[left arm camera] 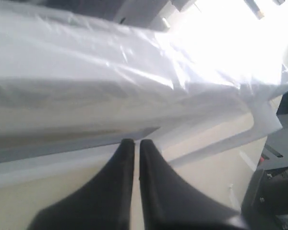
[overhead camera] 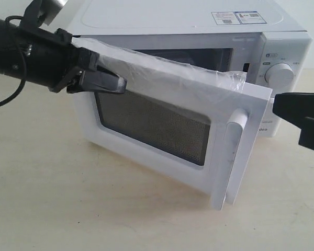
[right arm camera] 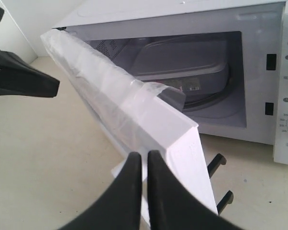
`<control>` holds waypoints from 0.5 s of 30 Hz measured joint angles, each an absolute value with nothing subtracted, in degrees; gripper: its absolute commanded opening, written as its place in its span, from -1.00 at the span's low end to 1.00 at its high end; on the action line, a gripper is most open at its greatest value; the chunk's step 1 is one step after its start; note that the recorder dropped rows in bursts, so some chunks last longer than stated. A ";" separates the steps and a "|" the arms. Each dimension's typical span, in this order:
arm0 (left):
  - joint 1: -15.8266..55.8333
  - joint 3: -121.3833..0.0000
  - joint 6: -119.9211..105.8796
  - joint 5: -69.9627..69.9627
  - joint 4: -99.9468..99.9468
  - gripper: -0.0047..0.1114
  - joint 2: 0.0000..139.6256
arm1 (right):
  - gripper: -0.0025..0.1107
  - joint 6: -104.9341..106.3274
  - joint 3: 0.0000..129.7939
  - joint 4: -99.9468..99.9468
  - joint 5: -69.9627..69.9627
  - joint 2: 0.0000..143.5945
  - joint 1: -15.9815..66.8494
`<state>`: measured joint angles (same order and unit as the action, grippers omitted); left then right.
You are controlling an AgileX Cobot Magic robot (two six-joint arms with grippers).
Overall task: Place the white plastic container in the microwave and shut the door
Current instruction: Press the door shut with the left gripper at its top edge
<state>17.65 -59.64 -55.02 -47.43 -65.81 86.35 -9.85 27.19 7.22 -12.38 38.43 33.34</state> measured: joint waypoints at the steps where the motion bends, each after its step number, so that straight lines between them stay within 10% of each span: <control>1: 17.65 -60.38 -55.17 -47.29 -65.98 -0.84 86.98 | -0.96 -9.85 27.19 7.22 -12.38 38.43 33.34; 15: 17.76 -67.63 -55.53 -44.92 -66.75 -0.84 92.75 | -0.96 -9.85 27.19 7.22 -11.39 38.43 33.34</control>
<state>17.76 -67.63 -55.53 -44.92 -66.75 92.75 -9.85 27.19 7.22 -11.39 38.43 33.34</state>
